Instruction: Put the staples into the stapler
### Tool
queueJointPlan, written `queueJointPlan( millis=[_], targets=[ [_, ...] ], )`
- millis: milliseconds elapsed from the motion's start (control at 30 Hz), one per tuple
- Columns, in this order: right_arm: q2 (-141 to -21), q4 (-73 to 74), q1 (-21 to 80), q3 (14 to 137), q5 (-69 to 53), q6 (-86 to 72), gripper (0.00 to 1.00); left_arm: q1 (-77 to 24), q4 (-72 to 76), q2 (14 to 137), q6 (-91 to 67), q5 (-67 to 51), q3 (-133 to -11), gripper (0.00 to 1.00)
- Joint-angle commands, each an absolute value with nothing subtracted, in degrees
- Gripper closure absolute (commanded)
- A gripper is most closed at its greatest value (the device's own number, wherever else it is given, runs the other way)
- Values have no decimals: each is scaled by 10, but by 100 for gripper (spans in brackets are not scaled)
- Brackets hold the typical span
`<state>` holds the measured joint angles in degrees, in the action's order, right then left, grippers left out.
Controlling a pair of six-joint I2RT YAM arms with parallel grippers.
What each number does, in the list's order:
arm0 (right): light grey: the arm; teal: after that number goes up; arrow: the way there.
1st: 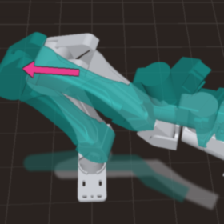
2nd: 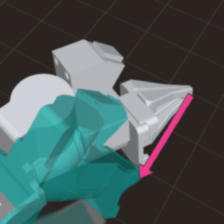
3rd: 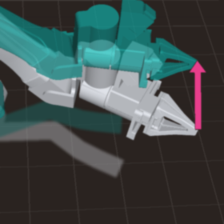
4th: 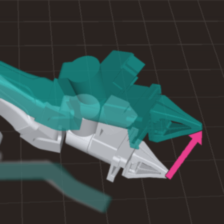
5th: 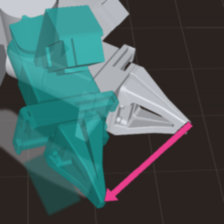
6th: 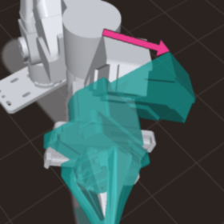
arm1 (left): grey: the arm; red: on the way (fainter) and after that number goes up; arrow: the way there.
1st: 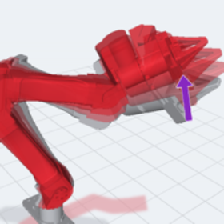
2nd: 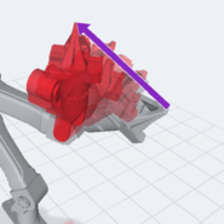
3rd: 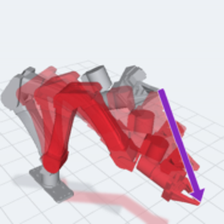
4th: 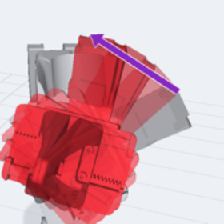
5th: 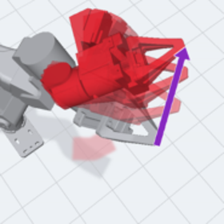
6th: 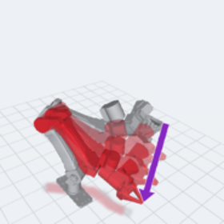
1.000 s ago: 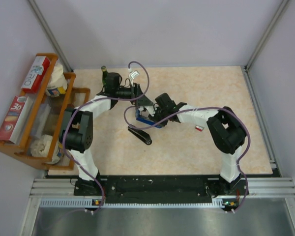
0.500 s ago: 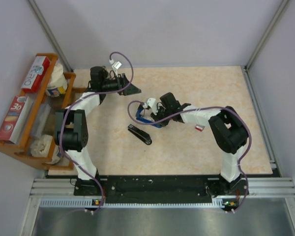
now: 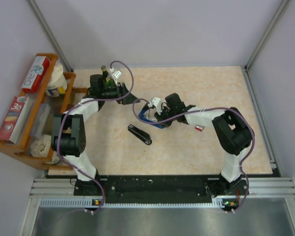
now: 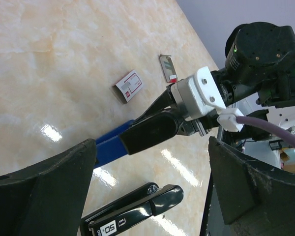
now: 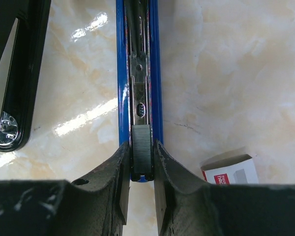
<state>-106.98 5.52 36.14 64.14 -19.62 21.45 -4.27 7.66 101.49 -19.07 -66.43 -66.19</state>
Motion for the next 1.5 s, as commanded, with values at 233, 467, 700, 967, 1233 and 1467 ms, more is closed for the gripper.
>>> queueJointPlan(
  millis=[233,467,700,967,1233,1467],
  targets=[
    [-1037,12,338,604,-223,169,78,-43,60,977,-156,-678,-658,1],
    [-1034,5,338,598,-224,173,77,-43,60,981,-152,-681,-656,1],
    [-1003,-10,338,578,-237,185,71,-41,54,984,-142,-686,-655,1],
    [-990,31,338,588,-236,200,63,-40,19,984,-108,-683,-664,1],
    [-959,93,338,613,-240,207,53,-40,-43,962,-50,-660,-665,1],
    [-903,146,338,624,-200,205,40,-41,-146,912,37,-608,-695,1]
  ],
)
